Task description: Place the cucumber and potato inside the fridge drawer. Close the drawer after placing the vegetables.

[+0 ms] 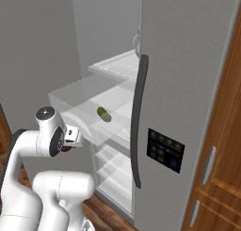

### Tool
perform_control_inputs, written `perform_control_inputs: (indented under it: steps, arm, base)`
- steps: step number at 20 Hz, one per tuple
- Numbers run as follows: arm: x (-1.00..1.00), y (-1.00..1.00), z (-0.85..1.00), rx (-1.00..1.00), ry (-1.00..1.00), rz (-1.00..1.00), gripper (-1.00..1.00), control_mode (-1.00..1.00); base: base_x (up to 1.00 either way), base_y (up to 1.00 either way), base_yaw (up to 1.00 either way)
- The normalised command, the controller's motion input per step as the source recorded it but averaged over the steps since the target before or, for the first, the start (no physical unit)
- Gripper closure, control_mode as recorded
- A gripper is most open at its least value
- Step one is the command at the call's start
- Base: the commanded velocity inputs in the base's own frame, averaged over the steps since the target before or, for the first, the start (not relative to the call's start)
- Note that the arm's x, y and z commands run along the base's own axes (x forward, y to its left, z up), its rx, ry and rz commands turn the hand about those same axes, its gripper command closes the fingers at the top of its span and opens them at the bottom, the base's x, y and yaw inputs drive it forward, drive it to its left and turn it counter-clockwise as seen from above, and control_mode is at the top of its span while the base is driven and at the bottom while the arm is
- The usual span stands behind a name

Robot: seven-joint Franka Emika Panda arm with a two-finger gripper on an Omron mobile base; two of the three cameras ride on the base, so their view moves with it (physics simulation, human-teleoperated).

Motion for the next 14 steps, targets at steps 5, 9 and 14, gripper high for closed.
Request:
perform_control_inputs:
  steps: [5,9,14]
  arm:
    - [0.0,0.0,-0.01,0.03,-0.03,0.01,1.0,-1.0]
    - [0.03,-0.23,0.45,0.1,-0.11,0.02,1.0,-1.0]
    - [0.15,-0.14,1.0,0.0,-0.09,0.0,1.0,-1.0]
  base:
    - [0.14,-0.07,0.14]
    - [0.0,0.0,0.0]
    - [0.0,0.0,0.0]
